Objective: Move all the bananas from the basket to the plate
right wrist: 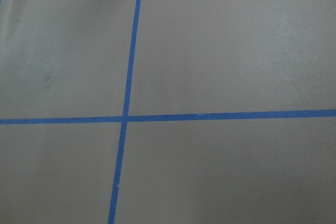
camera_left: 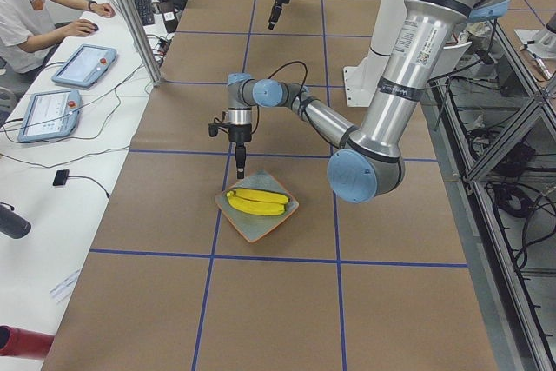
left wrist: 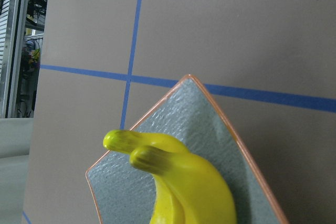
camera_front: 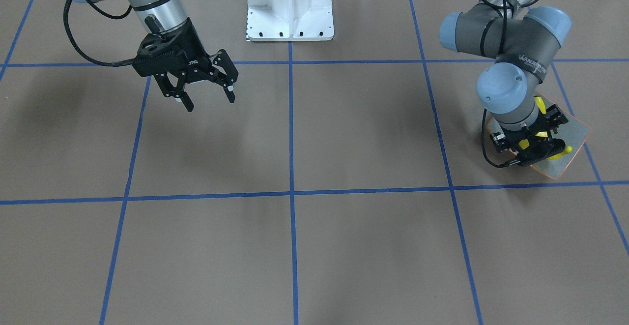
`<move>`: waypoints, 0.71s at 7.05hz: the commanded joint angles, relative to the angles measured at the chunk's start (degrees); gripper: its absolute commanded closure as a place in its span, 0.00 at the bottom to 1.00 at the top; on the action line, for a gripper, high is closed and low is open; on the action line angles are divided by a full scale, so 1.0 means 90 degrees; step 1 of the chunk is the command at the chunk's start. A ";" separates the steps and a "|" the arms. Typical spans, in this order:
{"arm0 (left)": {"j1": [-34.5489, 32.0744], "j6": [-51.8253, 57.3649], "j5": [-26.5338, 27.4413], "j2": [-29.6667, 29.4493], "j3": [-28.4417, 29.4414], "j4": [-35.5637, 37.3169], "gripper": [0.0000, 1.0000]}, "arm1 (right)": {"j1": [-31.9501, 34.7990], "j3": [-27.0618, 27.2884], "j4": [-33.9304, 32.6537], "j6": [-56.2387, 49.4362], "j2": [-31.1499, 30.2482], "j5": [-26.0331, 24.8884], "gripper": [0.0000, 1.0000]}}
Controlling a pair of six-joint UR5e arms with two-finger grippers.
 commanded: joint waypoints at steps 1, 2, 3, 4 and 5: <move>-0.0069 0.0206 -0.0454 -0.0131 -0.0197 -0.0698 0.00 | 0.0649 0.0485 -0.0011 -0.0194 -0.0896 0.0449 0.00; -0.0108 0.0421 -0.1309 -0.0131 -0.0247 -0.1456 0.00 | 0.1262 0.0516 -0.0011 -0.0698 -0.1317 0.0945 0.00; -0.0118 0.0413 -0.1868 -0.0121 -0.0267 -0.2005 0.00 | 0.2032 0.0487 -0.0011 -0.1573 -0.1833 0.1588 0.00; -0.0118 0.0365 -0.2290 -0.0131 -0.0441 -0.2127 0.00 | 0.2832 0.0438 -0.0021 -0.2568 -0.2419 0.2146 0.00; -0.0128 0.0345 -0.2623 -0.0121 -0.0646 -0.2148 0.00 | 0.3469 0.0186 -0.0031 -0.3352 -0.2947 0.2431 0.00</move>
